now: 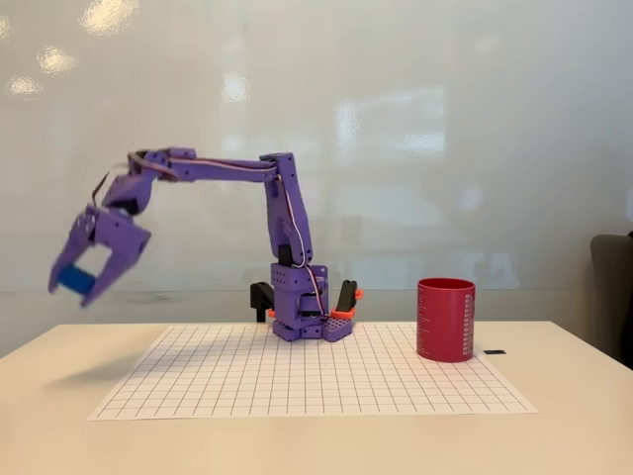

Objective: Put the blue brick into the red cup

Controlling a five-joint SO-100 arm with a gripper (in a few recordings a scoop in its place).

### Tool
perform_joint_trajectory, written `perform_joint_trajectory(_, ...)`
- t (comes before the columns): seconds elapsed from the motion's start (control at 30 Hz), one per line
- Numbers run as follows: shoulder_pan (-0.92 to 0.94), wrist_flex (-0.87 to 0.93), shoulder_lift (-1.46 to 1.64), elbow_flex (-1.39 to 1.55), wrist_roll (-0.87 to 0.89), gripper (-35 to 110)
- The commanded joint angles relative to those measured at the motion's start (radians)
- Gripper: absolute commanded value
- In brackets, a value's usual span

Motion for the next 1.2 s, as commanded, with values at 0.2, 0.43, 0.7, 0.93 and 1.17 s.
perform_joint_trajectory(0.2, -0.25, 0.011, 0.377, -0.089, -0.138, -1)
perform_joint_trajectory(0.43, -0.552, 0.147, 0.491, -0.061, -0.123, -1)
perform_joint_trajectory(0.7, -1.028, 0.344, 0.655, -0.023, -0.118, -1)
perform_joint_trajectory(0.93, -1.427, 0.446, 0.796, 0.132, -0.029, -1)
perform_joint_trajectory(1.17, -1.71, 0.494, 1.011, 0.428, 0.037, -1)
